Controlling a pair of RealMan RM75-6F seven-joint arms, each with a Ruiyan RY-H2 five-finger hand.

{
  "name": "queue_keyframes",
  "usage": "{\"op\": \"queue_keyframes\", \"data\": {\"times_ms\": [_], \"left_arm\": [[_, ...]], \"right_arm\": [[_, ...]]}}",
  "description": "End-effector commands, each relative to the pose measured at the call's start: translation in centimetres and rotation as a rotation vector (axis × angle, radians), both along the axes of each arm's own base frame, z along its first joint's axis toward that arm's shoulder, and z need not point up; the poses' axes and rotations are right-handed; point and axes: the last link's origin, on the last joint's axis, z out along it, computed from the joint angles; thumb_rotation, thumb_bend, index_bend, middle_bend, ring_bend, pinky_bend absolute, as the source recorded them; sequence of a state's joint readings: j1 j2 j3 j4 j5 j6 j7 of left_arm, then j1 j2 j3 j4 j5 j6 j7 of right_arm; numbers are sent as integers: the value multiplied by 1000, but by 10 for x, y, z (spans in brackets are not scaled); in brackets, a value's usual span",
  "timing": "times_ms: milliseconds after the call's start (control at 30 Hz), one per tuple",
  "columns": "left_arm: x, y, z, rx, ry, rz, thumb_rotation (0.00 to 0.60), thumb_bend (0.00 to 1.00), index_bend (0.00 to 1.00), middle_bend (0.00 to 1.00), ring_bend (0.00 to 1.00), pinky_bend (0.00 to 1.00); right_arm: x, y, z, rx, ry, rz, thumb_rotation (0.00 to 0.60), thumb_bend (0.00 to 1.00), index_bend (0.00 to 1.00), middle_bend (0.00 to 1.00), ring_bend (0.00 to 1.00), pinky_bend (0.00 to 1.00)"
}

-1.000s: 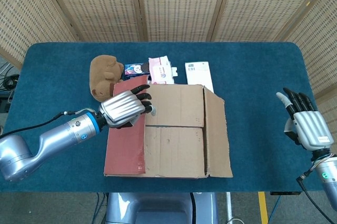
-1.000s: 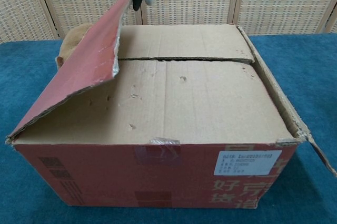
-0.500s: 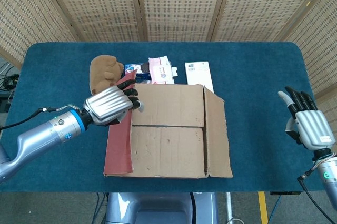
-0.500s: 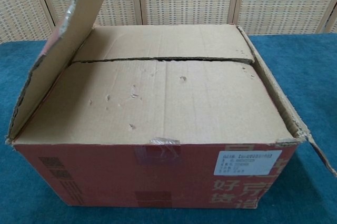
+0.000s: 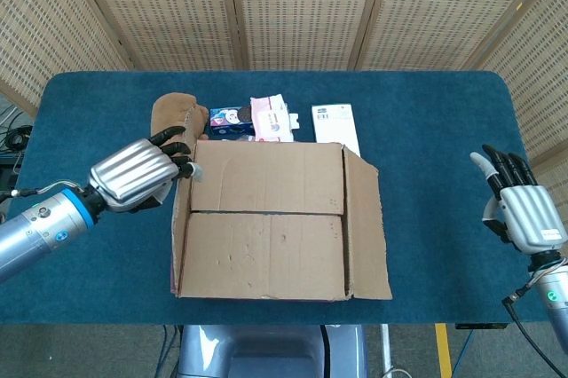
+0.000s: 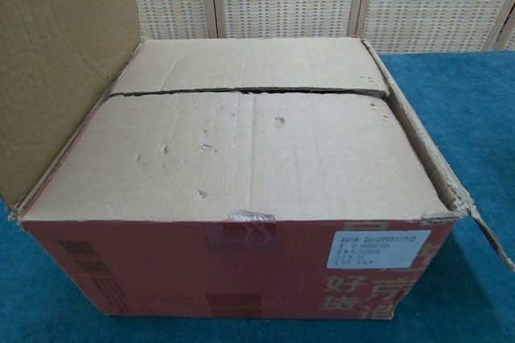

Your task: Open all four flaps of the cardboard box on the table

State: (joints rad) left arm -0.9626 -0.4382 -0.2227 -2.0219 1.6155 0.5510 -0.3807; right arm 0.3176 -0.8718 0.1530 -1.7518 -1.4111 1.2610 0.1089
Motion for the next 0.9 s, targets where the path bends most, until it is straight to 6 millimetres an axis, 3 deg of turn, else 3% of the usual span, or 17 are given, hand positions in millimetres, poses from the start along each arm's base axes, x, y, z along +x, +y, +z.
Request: {"op": "queue_keyframes", "data": {"times_ms": [33, 533, 633, 900], "left_arm": [[-14, -3, 9, 17, 8, 30, 600, 1000, 315, 383, 193, 0], [-53, -11, 34, 77, -20, 124, 600, 965, 315, 383, 193, 0], [-58, -11, 31, 80, -27, 136, 600, 867, 316, 383, 192, 0], [-68, -11, 12, 151, -73, 116, 600, 473, 275, 317, 184, 0]], "right_arm": [[1, -1, -1, 4, 2, 3, 600, 1000, 0, 0, 0, 0], [4, -3, -2, 8, 3, 3, 600, 1000, 0, 0, 0, 0], [3, -2, -2, 8, 2, 1, 600, 1000, 0, 0, 0, 0], [-1, -1, -3, 7, -3, -11, 600, 1000, 0, 0, 0, 0]]}}
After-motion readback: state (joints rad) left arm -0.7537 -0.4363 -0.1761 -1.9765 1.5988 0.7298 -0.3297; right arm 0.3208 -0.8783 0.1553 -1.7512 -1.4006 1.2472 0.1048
